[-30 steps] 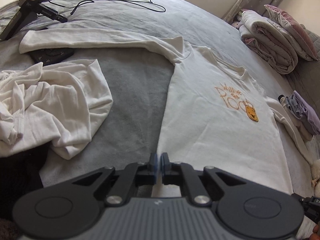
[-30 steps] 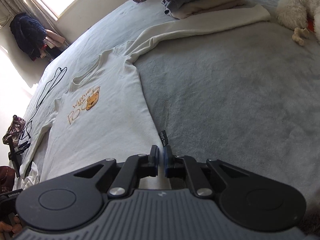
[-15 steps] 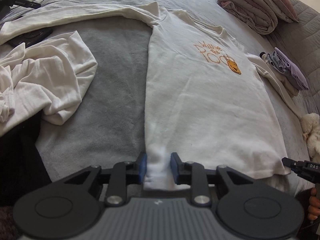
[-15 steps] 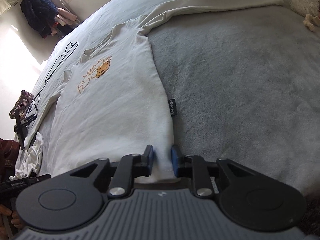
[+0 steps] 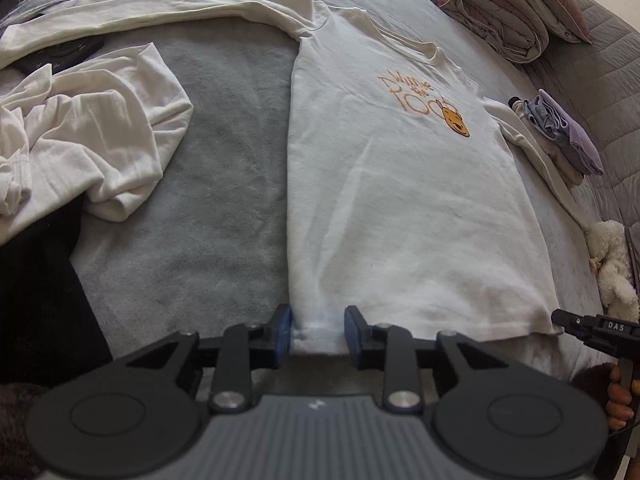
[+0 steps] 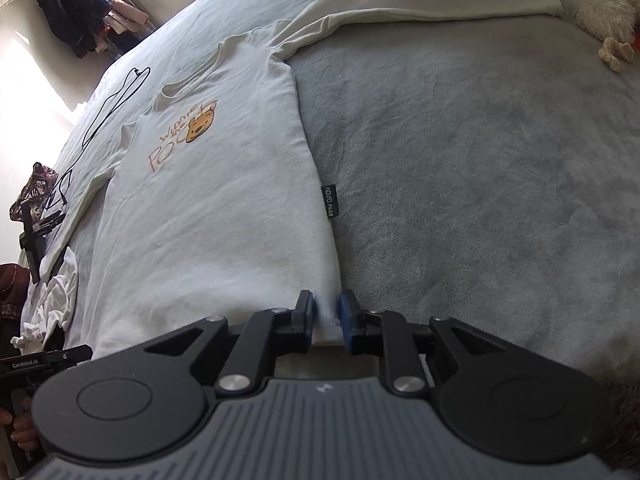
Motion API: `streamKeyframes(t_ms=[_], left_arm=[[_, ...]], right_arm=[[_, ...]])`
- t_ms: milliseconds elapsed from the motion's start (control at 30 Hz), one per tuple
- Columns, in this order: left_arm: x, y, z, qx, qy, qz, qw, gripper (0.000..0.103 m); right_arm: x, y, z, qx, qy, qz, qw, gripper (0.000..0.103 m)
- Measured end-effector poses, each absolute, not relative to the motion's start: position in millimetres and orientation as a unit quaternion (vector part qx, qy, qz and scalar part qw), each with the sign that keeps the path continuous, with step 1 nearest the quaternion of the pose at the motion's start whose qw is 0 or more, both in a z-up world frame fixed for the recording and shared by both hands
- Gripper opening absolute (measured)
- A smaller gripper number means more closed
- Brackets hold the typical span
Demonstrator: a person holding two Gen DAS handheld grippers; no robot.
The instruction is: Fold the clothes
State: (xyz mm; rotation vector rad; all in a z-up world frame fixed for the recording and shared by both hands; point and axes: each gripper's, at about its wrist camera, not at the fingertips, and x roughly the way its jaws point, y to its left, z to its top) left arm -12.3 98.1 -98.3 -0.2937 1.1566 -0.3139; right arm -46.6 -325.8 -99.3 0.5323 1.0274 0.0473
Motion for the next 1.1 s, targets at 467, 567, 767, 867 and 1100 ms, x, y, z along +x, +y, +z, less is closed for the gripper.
streamKeyframes(t_ms=[467, 567, 767, 867, 1100], left_arm=[[-18.1, 91.2, -100.8, -0.107, 0.548, -0.186, 0.809, 0.022], [-20.3, 98.2, -96.1, -0.136, 0.537, -0.195, 0.809, 0.009], [-28.0, 115.9, -82.8, -0.204, 0.516, -0.209, 0.805, 0.009], [-26.8, 118.4, -83.8, -0.221, 0.521, -0.208, 0.798, 0.009], [-22.7, 100.4, -93.0, -0.117, 0.553, -0.165, 0.808, 0.013]], right_arm=[[-50.7, -319.5, -103.6, 0.259, 0.495, 0.061, 0.828, 0.014], [-53.0, -323.4, -94.7, 0.279, 0.474, 0.066, 0.832, 0.011], [-57.1, -327.4, -71.3, 0.29, 0.453, 0.079, 0.84, 0.01], [-55.0, -328.0, -69.0, 0.289, 0.457, 0.081, 0.837, 0.01], [-48.9, -326.5, -95.1, 0.249, 0.522, 0.036, 0.815, 0.019]])
